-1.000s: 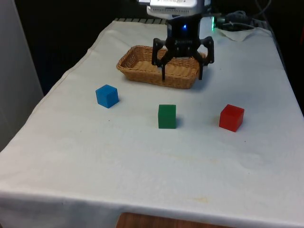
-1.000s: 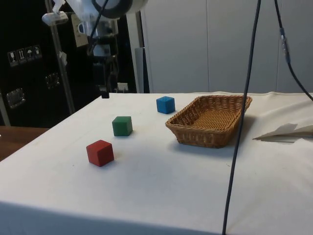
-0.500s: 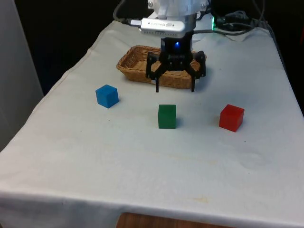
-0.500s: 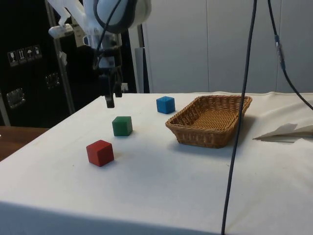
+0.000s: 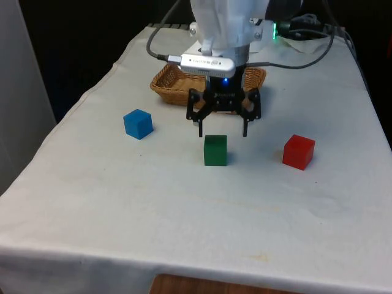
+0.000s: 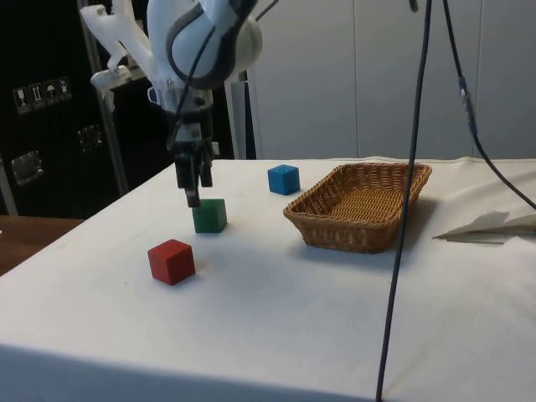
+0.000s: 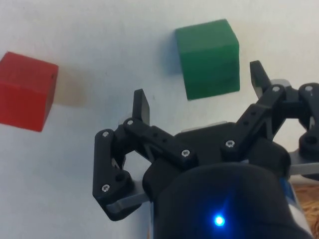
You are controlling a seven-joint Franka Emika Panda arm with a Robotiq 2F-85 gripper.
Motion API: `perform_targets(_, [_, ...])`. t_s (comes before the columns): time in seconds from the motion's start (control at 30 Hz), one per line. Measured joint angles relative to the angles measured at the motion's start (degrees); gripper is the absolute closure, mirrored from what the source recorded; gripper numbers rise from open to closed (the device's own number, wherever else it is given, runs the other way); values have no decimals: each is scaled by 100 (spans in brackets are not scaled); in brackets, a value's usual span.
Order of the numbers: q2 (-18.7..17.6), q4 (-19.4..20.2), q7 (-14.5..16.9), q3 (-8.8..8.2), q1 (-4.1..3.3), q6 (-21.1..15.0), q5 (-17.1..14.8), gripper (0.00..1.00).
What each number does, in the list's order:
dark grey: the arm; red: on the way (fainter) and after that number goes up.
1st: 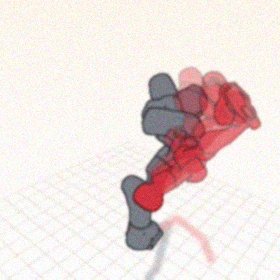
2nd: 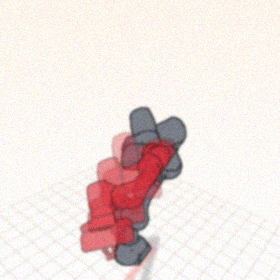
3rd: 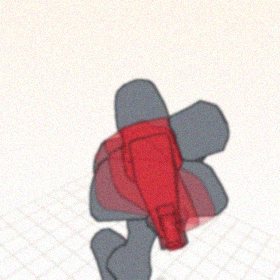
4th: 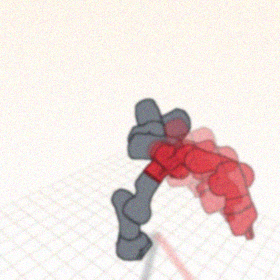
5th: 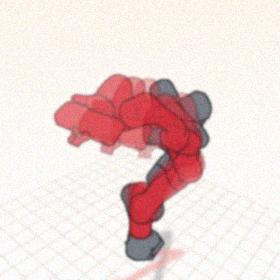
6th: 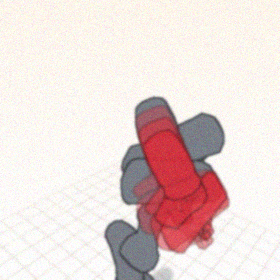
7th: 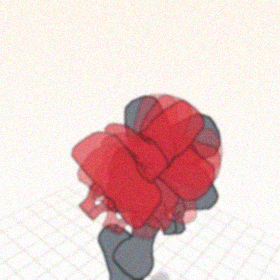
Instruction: Pick up the blue cube and place it into the basket.
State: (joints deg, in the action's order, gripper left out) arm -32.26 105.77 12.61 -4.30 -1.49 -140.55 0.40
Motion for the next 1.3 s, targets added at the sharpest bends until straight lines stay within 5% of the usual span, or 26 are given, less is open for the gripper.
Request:
perform_targets(1.13, [-539, -80, 69, -138, 11, -395, 0, 0])
perform_targets(1.23, [-539, -80, 69, -138, 11, -395, 0, 43])
perform_targets(1.27, [-539, -80, 69, -138, 11, -395, 0, 43])
perform_targets(1.3, [-539, -80, 69, -138, 11, -395, 0, 54])
